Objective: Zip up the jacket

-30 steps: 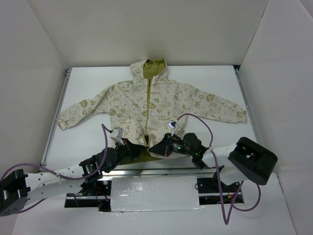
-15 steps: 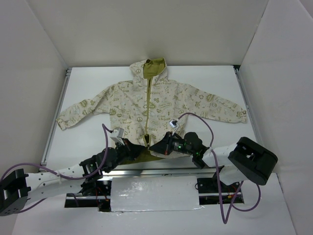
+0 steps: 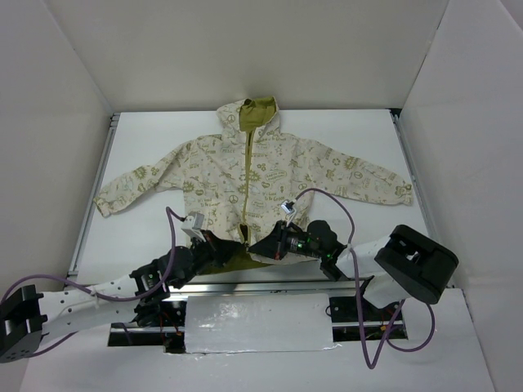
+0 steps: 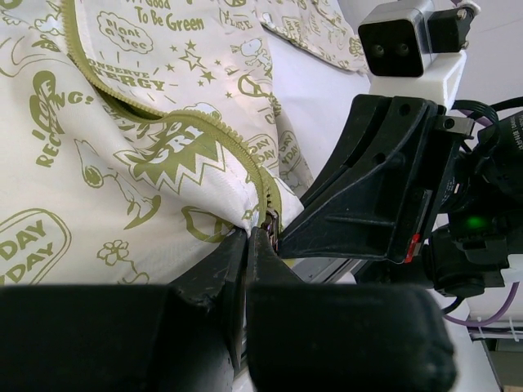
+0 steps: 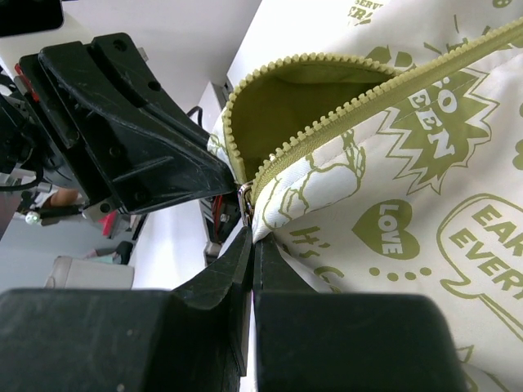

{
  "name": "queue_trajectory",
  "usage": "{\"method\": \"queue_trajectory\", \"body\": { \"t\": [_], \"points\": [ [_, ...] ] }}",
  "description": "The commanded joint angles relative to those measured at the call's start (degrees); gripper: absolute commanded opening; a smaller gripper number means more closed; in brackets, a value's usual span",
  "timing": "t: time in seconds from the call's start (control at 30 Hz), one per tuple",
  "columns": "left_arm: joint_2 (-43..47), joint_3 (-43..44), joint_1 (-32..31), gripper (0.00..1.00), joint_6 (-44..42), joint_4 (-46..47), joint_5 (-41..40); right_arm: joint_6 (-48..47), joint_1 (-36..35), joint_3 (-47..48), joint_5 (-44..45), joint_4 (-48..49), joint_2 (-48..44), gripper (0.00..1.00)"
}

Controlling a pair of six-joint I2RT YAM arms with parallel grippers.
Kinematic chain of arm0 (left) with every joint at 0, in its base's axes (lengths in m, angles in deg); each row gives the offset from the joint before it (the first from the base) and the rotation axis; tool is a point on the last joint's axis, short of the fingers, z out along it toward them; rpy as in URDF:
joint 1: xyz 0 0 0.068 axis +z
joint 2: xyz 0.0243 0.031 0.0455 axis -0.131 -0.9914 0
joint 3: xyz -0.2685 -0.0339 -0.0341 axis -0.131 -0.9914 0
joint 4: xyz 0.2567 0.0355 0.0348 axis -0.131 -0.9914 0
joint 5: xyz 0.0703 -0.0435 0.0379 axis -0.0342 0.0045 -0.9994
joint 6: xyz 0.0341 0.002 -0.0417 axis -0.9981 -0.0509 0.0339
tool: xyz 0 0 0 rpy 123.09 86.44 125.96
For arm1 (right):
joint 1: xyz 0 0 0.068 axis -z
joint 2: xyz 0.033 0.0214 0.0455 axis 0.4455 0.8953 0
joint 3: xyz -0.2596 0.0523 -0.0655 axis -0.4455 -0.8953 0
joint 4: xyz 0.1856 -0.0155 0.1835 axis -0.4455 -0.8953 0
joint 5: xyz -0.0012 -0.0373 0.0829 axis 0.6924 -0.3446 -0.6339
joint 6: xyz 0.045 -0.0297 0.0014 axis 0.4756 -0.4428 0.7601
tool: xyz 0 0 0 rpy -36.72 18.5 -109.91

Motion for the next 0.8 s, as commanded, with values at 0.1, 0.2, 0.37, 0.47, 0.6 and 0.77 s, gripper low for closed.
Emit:
{"method": "queue_trajectory", "body": {
  "t": [0.1,0.2,0.37,0.47,0.6,0.77],
  "points": [
    [0.2,1.0,0.2,0.00,0.5,2.2,-1.0,0.3,0.2,-0.3,-1.3,7.1,1.7,0.00],
    [-0.3,0.9,0.2,0.00,0.8,2.5,-0.6,0.4,0.3,-0.2,-1.4,7.6,1.5,0.00],
    [-0.3,0.2,0.2,0.00,1.2,3.1,-0.2,-0.5,0.2,0.6,-0.7,5.0,0.3,0.00],
    [-0.2,0.1,0.1,0.00,1.3,3.5,0.3,-0.9,0.2,1.1,-0.3,4.1,0.1,0.00],
    [-0.1,0.1,0.2,0.00,1.3,4.0,0.6,-1.0,0.5,1.4,-0.2,4.2,0.4,0.00],
    [-0.4,-0.4,0.1,0.00,1.6,4.4,1.2,-0.8,0.9,1.9,-0.5,4.7,0.5,0.00]
  ]
}}
